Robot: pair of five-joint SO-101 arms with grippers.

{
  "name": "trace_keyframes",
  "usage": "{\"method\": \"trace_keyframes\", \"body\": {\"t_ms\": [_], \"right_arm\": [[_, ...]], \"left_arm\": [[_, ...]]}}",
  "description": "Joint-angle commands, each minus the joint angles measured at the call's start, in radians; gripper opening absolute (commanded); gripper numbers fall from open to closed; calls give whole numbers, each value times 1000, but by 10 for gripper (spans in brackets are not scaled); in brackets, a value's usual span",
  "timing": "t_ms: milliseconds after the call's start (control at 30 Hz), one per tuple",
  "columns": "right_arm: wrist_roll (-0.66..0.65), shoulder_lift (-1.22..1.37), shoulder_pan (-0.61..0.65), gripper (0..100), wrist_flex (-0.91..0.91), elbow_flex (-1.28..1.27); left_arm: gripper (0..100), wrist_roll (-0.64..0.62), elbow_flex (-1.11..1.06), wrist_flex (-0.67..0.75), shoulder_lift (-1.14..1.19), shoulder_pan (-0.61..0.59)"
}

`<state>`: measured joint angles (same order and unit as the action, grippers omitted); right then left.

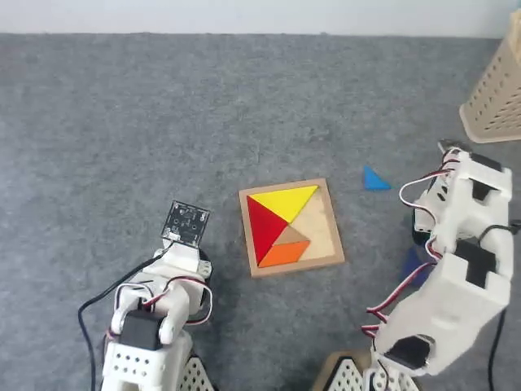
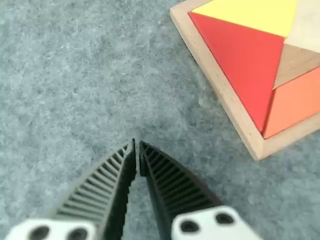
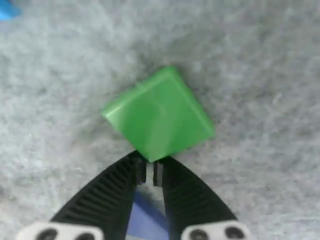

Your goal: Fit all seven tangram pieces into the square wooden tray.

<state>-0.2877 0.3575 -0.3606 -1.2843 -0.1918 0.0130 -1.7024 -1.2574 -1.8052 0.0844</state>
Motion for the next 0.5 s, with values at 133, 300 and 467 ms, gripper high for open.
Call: {"method": "trace_keyframes", "body": {"t_ms": [133, 300, 467], "right_arm": [[-224, -193, 45, 135, -193, 64], [-364, -239, 42, 238, -245, 163], [-488, -162, 64, 275, -239, 216]], "left_arm": [[12, -9, 18, -6, -20, -6], [12, -9, 18, -6, -20, -6], [12, -9, 18, -6, -20, -6]]}}
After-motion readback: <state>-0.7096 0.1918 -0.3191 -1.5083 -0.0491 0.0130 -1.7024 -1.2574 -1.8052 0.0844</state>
